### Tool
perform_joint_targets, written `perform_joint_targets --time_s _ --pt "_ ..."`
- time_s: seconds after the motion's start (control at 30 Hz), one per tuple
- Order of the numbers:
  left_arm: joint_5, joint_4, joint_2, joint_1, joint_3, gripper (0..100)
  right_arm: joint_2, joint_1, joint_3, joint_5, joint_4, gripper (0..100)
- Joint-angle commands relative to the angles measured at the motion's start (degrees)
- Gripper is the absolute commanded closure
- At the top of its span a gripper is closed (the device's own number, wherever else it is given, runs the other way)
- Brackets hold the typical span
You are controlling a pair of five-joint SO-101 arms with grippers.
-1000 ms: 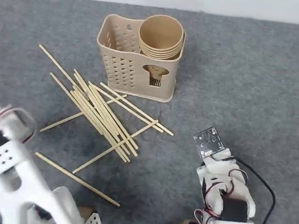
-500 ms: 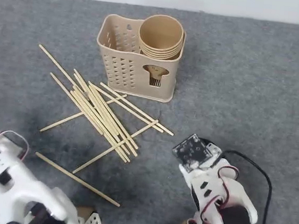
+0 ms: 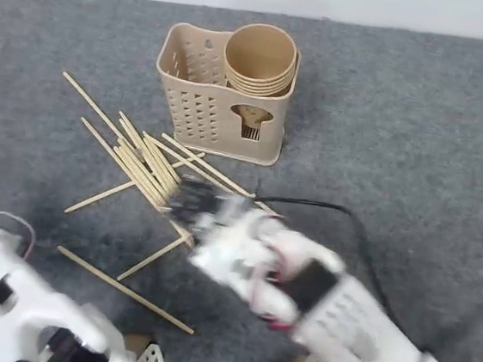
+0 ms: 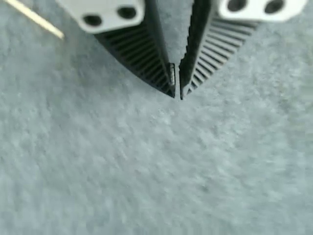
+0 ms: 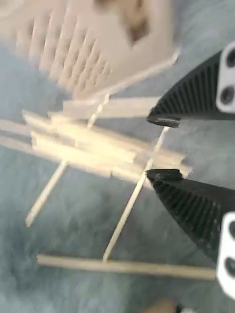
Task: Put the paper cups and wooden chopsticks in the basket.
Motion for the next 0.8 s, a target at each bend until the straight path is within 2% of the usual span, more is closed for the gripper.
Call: perform_joint_targets --time_s 0.0,0.17,0.43,0.6,0.77 --pt "1.2 -2.0 0.2 -4.1 -3.2 99 12.4 -7.3 -6.6 -1.9 -9.1 84.1" --pt "0.4 -1.9 0.4 -11.0 -10.1 99 26.7 -13.8 -13.2 -2.1 -14.3 84.1" --pt "-0.7 -1.9 2.0 -19.3 -23.6 99 44.3 -15.1 -28.1 -2.2 -15.0 84.1" --pt "-0.7 -1.7 14.6 -20.5 -33.5 94 55.1 -14.8 -36.9 -2.2 -14.8 84.1" --pt "-0.8 -1.7 27.5 -20.9 -42.6 94 64.9 -15.2 -45.9 -2.2 -14.6 84.1"
